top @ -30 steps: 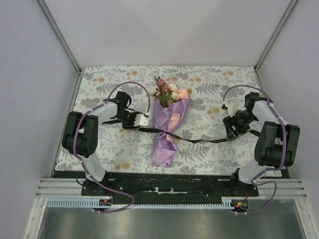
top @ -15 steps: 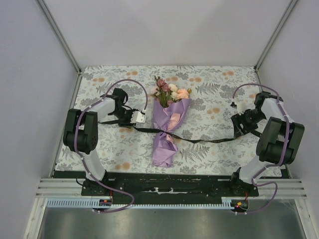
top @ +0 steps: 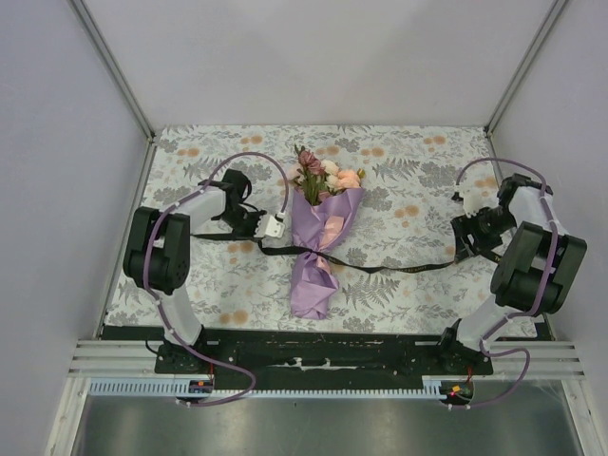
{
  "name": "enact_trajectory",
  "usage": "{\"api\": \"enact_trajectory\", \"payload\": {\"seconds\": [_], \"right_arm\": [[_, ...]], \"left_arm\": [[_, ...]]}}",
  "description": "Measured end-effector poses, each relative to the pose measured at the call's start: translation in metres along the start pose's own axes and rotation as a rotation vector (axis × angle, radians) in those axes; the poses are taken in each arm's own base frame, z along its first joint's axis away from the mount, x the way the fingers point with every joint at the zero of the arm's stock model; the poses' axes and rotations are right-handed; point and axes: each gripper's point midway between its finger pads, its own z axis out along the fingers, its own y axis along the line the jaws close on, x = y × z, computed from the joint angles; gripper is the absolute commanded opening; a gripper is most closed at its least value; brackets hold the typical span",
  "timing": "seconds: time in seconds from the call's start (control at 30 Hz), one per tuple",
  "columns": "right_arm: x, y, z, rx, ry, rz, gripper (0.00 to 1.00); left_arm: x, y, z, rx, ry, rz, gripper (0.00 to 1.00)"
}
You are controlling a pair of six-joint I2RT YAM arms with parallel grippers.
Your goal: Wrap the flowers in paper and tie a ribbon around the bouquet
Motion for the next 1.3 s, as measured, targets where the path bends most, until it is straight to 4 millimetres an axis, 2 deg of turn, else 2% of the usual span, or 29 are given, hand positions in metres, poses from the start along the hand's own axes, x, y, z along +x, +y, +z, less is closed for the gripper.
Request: {"api": "enact_trajectory", "payload": {"seconds": [0.07, 0.17, 0.43, 0.57, 0.67, 0.83, 0.93, 0.97, 1.03, 1.1, 1.3], "right_arm": [[0.003, -0.003, -0.002, 0.001, -0.002, 0.012, 0.7], [0.006, -0.015, -0.007, 0.02, -0.013, 0.046, 0.7], [0.021, -0.044, -0.022, 0.089, -0.02, 0.108, 0.69], [0.029, -0.055, -0.021, 0.11, -0.004, 0.124, 0.67], [0.036, -0.065, -0.021, 0.133, 0.012, 0.131, 0.66], [0.05, -0.083, -0.024, 0.183, 0.039, 0.14, 0.67], [0.054, -0.089, -0.025, 0.198, 0.041, 0.125, 0.72], [0.053, -0.09, -0.025, 0.198, 0.039, 0.116, 0.78], [0.05, -0.089, -0.023, 0.192, 0.031, 0.089, 0.88], [0.043, -0.085, -0.018, 0.18, 0.015, 0.053, 0.92], [0.007, -0.058, 0.006, 0.146, 0.004, -0.137, 0.89]], "left_arm": [[-0.007, -0.002, -0.003, -0.001, -0.027, -0.011, 0.02], [-0.029, -0.001, -0.02, -0.042, -0.099, -0.052, 0.02], [-0.132, 0.022, -0.115, -0.294, -0.421, -0.2, 0.02], [-0.165, 0.018, -0.138, -0.359, -0.537, -0.254, 0.02], [-0.177, 0.011, -0.138, -0.355, -0.582, -0.294, 0.02], [-0.179, 0.002, -0.123, -0.314, -0.595, -0.349, 0.02], [-0.179, -0.002, -0.117, -0.299, -0.594, -0.358, 0.02], [-0.179, -0.003, -0.115, -0.296, -0.594, -0.359, 0.02], [-0.18, -0.005, -0.112, -0.288, -0.591, -0.358, 0.02], [-0.18, -0.006, -0.11, -0.287, -0.587, -0.358, 0.02], [-0.181, -0.006, -0.108, -0.289, -0.582, -0.354, 0.02]]}}
